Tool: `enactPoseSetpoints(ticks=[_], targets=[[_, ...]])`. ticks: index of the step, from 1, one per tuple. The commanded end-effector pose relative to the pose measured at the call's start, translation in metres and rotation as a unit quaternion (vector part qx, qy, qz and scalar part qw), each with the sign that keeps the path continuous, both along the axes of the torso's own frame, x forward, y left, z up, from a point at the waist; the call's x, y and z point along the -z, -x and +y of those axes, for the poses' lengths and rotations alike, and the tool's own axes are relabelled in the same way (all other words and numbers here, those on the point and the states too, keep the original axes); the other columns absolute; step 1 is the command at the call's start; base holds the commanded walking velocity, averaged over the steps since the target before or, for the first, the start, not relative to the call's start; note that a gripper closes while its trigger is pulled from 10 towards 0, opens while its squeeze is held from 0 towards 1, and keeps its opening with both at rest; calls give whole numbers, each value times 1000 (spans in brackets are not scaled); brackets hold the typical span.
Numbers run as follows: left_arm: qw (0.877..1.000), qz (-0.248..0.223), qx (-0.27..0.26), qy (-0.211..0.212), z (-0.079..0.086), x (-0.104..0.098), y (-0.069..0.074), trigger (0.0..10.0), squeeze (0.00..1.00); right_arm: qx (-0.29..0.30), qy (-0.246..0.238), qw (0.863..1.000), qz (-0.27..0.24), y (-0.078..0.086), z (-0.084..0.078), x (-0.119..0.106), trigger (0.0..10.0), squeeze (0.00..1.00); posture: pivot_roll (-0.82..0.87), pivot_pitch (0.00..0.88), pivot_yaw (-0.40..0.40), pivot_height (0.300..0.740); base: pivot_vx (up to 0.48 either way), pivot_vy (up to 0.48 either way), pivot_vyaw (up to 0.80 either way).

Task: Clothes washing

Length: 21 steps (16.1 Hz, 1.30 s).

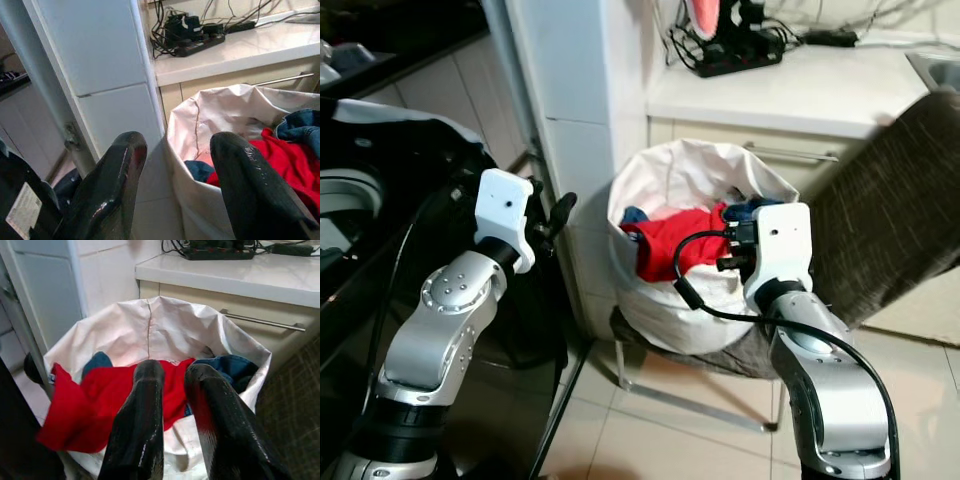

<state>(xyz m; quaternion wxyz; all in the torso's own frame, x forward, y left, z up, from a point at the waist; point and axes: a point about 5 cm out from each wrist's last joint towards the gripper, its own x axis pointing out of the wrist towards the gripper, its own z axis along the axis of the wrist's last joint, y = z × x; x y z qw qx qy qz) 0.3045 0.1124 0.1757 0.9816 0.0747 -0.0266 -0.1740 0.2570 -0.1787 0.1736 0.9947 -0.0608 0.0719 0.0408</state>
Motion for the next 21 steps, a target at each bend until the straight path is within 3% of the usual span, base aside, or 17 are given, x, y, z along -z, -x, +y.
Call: enactPoseSetpoints(ticks=[1, 11, 14, 21], targets=[[1000, -8, -1, 5, 4, -4, -1, 10000, 0, -12, 8, 1000, -6, 0, 3, -2, 10000, 0, -22, 0, 62, 740, 274, 0, 0], [1000, -3, 13, 16, 0, -4, 1, 10000, 0, -11, 26, 1000, -3, 1, 0, 1, 10000, 0, -26, 0, 64, 740, 300, 0, 528], [999, 3, -3, 46, 0, -3, 4, 10000, 0, -20, -5, 1000, -13, 1, 1, -5, 10000, 0, -24, 0, 49, 740, 0, 0, 0], [999, 7, -13, 39, 2, -1, 7, 10000, 0, -53, 8, 998, 18, -8, -7, -10, 10000, 0, -16, 0, 25, 740, 0, 0, 0]])
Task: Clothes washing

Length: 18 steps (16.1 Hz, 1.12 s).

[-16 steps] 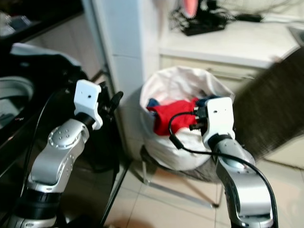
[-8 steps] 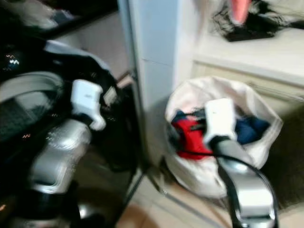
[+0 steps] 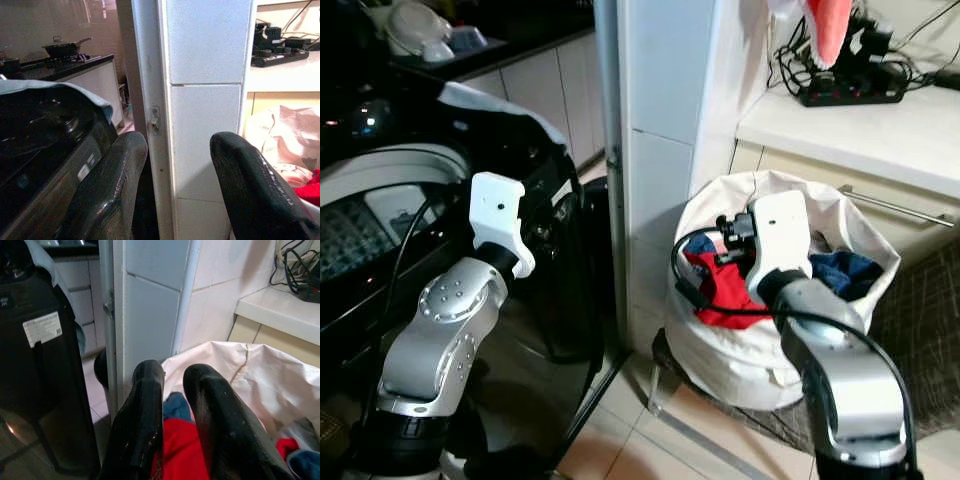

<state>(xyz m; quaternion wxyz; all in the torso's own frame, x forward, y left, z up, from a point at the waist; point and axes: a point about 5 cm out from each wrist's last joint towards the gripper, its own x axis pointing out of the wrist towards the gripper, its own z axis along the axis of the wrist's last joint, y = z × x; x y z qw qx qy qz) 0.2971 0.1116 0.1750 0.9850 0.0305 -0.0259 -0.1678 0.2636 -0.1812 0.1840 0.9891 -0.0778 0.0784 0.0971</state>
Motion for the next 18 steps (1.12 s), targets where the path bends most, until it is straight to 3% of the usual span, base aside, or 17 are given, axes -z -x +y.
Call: enactPoseSetpoints(ticks=[1, 2, 3, 8, 10, 11, 12, 14, 18], targets=[[1000, 2, -6, -6, 2, -1, 0, 10000, 0, 10, 5, 1000, 20, -4, -9, 2, 10000, 0, -18, 0, 28, 740, 0, 0, 0], [1000, 3, -2, -9, 2, -1, -1, 10000, 0, 8, 15, 999, 41, -7, -13, 5, 10000, 773, -20, 0, 33, 740, 0, 0, 0], [1000, 3, 3, -11, 1, -1, -1, 10000, 0, 0, 21, 998, 60, -9, -15, 9, 10000, 1000, -20, 0, 33, 740, 0, 0, 0], [999, 16, 25, -30, -5, 3, -1, 10000, 0, -64, 37, 989, 126, -12, -17, 21, 10000, 1000, -21, 0, 43, 740, 0, 0, 0], [999, 19, 19, -34, -4, 4, -1, 10000, 0, -50, 44, 993, 97, -15, -16, 16, 10000, 1000, -16, 0, 39, 740, 0, 0, 0], [999, 18, 15, -27, -3, 2, -2, 10000, 0, -17, 38, 997, 61, -18, -13, 10, 10000, 863, -13, 0, 35, 740, 0, 0, 0], [999, 11, 19, -31, -4, 1, -2, 10000, 0, 9, 22, 999, 34, -17, -10, 6, 10000, 0, -10, 0, 34, 740, 0, 0, 0], [999, 8, 22, -35, -5, 1, -1, 10000, 0, 50, 5, 999, 9, -12, -8, 6, 10000, 0, -15, 0, 39, 740, 0, 0, 0], [999, 5, 26, -39, -8, 1, -3, 10000, 0, 69, -8, 998, 7, -5, -6, 11, 10000, 0, -23, 0, 47, 740, 0, 0, 0]])
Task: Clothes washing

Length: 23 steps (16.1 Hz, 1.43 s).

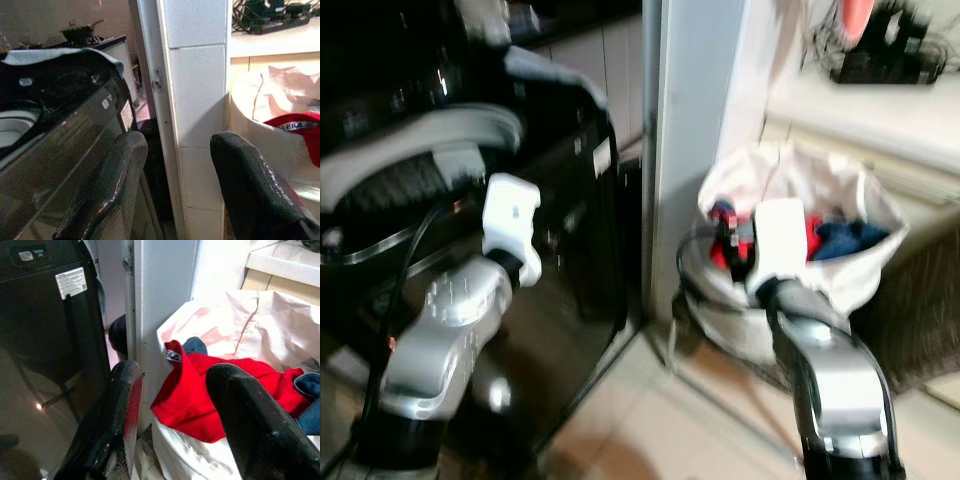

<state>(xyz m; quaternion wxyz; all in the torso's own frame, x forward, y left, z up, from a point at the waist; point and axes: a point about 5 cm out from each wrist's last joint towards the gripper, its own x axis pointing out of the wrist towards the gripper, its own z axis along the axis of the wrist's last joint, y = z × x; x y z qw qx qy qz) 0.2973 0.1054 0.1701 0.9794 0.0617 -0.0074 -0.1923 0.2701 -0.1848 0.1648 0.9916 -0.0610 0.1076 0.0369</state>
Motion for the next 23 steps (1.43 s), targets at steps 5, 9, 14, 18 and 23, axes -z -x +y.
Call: enactPoseSetpoints(ticks=[5, 9, 14, 18, 23], targets=[[1000, -8, -1, -2, -2, -4, -4, 10000, 0, 13, 5, 1000, -24, 2, 0, -7, 10000, 0, -21, 0, 44, 740, 0, 0, 0], [999, -23, -23, -24, 0, -7, -6, 10000, 0, 7, 7, 1000, -27, 2, 3, -8, 10000, 0, -21, 0, 42, 740, 0, -240, 0], [998, -17, -58, 6, 8, -9, -13, 10000, 0, 17, 11, 1000, -15, 4, 6, -3, 10000, 0, -24, 0, 47, 740, 0, -57, 0], [998, -8, -54, 24, 13, -10, -15, 10000, 0, 19, 1, 1000, -20, 3, 8, -4, 10000, 0, -26, 0, 52, 740, 200, 0, 0], [998, 0, -58, 28, 15, -8, -14, 10000, 0, 12, -7, 1000, -12, 7, 12, 0, 10000, 0, -18, 0, 45, 740, 426, 0, 0]])
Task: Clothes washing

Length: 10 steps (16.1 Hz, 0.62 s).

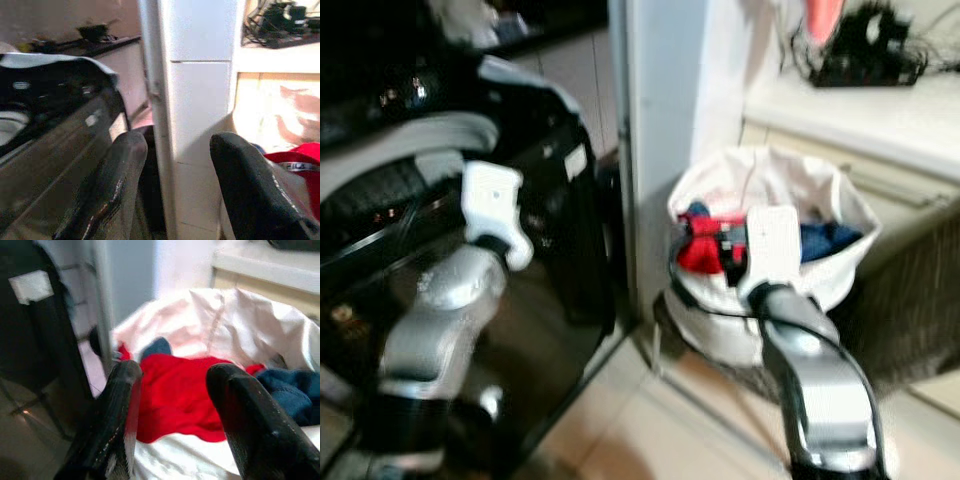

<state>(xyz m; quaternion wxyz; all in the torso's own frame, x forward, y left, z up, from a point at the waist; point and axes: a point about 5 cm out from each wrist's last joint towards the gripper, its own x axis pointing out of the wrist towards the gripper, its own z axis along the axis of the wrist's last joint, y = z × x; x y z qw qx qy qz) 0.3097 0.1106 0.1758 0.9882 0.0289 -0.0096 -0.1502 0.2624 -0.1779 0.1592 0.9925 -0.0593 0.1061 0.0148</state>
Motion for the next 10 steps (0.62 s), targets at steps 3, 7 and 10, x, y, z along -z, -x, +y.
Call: enactPoseSetpoints(ticks=[3, 7, 10], targets=[[1000, 0, -15, -5, 11, -2, 0, 10000, 0, -17, -8, 1000, -7, -1, 6, -5, 10000, 0, -13, 0, 40, 740, 431, 0, 0], [1000, 1, -11, -4, 9, -1, 1, 10000, 0, -28, -7, 1000, -9, 0, 6, -6, 10000, 0, -16, 0, 40, 740, 434, 0, 0], [1000, 2, -8, -3, 7, 0, 2, 10000, 0, -27, -7, 1000, -13, 0, 5, -8, 10000, 0, -20, 0, 41, 740, 429, 0, 0]])
